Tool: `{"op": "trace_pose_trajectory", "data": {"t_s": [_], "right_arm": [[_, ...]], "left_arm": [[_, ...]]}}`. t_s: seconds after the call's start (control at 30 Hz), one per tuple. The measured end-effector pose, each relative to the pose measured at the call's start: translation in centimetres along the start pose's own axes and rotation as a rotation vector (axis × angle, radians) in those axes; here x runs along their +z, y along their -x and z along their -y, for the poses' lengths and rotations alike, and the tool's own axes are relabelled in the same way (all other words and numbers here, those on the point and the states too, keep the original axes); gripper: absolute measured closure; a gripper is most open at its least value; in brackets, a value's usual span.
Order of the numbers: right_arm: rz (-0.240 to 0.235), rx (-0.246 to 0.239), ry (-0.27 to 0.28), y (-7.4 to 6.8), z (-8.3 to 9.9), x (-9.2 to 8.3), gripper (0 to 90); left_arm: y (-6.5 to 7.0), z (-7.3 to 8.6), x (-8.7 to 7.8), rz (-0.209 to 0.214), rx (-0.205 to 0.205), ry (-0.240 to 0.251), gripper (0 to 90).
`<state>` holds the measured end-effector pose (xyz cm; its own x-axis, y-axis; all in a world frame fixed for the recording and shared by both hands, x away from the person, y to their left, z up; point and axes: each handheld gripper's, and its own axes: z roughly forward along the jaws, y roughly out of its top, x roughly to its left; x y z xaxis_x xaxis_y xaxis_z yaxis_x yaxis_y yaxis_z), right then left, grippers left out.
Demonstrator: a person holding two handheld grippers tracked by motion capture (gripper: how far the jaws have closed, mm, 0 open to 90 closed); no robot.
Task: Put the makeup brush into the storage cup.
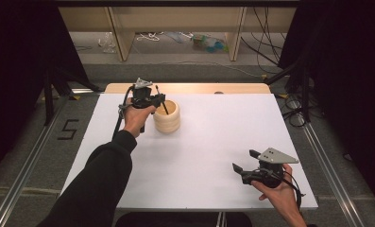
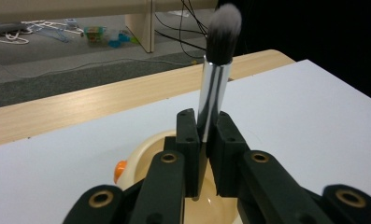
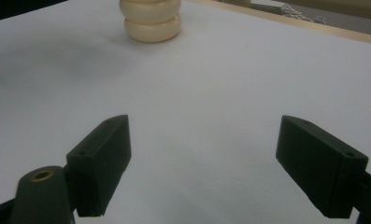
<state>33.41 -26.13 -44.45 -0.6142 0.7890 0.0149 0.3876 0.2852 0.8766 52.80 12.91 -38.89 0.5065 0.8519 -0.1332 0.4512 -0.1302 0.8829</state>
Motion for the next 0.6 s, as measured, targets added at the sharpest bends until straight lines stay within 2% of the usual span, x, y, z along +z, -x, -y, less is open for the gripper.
{"op": "trace_pose_trajectory", "data": {"t_s": [0.13, 0.17, 0.37, 0.4, 0.47, 0.53, 0.6], "right_arm": [[-0.006, -0.003, -0.013, -0.1, 0.0, 0.0, 19.0], [-0.003, -0.002, -0.011, -0.1, 0.0, 0.0, 19.0], [0.004, -0.009, -0.018, 0.0, 0.0, -0.1, 19.0], [-0.003, -0.003, -0.023, -0.1, 0.0, -0.1, 19.0], [0.007, -0.015, -0.013, 0.0, 0.0, 0.0, 19.0], [0.005, -0.014, -0.013, 0.0, 0.0, 0.0, 19.0], [0.001, -0.007, -0.016, 0.0, 0.0, 0.0, 19.0]], "left_arm": [[0.3, 0.4, 0.4, 0.0, 0.043, -0.042, 82.7], [0.5, 0.5, 0.7, 0.006, 0.027, -0.032, 82.7], [0.8, 1.0, 1.0, 0.009, 0.064, -0.07, 81.1], [0.8, 1.0, 1.0, 0.009, 0.062, -0.068, 78.4], [0.7, 0.9, 0.8, 0.004, 0.055, -0.06, 66.6], [0.6, 0.6, 0.3, 0.005, 0.049, -0.041, 62.3], [0.5, 0.3, -0.1, -0.002, 0.031, -0.017, 54.0]]}}
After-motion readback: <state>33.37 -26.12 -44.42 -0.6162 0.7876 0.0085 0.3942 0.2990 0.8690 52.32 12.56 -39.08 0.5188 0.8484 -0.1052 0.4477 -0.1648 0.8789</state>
